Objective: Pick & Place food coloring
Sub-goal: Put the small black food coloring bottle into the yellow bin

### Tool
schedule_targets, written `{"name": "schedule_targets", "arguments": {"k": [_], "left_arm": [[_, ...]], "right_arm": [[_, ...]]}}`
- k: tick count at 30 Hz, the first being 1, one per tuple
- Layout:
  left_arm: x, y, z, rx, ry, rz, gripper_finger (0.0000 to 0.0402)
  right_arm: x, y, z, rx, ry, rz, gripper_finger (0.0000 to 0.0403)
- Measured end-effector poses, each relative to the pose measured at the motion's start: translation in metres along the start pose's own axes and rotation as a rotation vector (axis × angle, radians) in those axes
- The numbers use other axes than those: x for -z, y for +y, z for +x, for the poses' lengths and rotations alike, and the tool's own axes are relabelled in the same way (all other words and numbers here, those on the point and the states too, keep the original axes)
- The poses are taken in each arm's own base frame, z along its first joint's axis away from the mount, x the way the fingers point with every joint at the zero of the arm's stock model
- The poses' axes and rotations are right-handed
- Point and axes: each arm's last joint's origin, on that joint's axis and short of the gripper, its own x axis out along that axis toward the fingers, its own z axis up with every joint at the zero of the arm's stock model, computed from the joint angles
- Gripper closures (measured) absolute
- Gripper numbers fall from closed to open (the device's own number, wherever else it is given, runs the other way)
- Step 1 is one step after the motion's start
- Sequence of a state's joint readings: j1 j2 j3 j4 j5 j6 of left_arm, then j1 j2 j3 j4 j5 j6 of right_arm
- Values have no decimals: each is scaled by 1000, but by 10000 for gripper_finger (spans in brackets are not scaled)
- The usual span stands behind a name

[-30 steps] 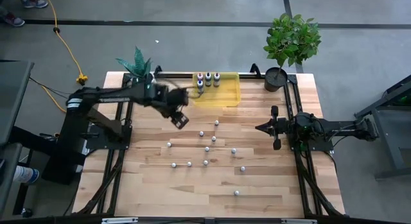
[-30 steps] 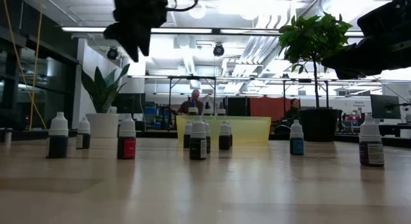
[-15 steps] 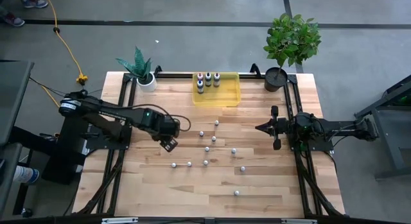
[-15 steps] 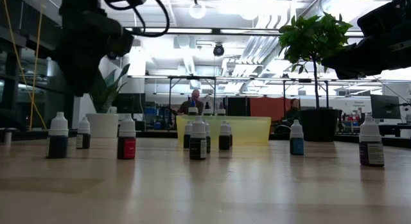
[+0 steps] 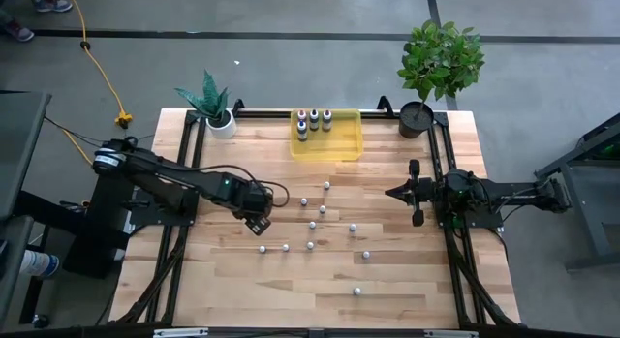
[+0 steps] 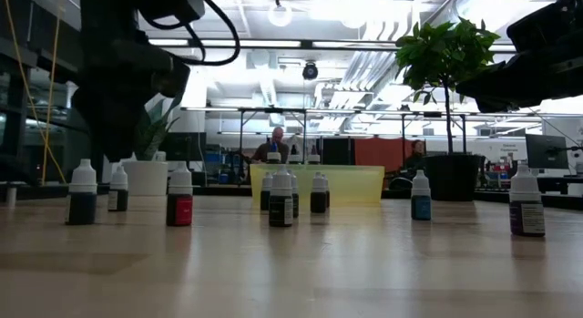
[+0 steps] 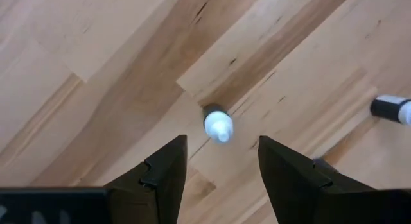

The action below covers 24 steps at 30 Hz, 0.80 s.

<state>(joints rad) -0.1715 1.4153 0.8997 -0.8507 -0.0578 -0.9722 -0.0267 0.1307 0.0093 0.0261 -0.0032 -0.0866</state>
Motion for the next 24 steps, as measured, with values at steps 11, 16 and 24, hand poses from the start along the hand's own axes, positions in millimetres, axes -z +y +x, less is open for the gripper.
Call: {"name": "schedule_targets", "arguments": {"k": [11,16,24], "left_arm": [[-3,-8,23,-29,51,26,218],[-3,-8,26,-32,59,27,218],[-3,-8,26,-33,58,29,261]], "right_arm": [[0,0,0,0,0,0,402],[0,0,0,0,0,0,402],[0,0,0,0,0,0,402]]}}
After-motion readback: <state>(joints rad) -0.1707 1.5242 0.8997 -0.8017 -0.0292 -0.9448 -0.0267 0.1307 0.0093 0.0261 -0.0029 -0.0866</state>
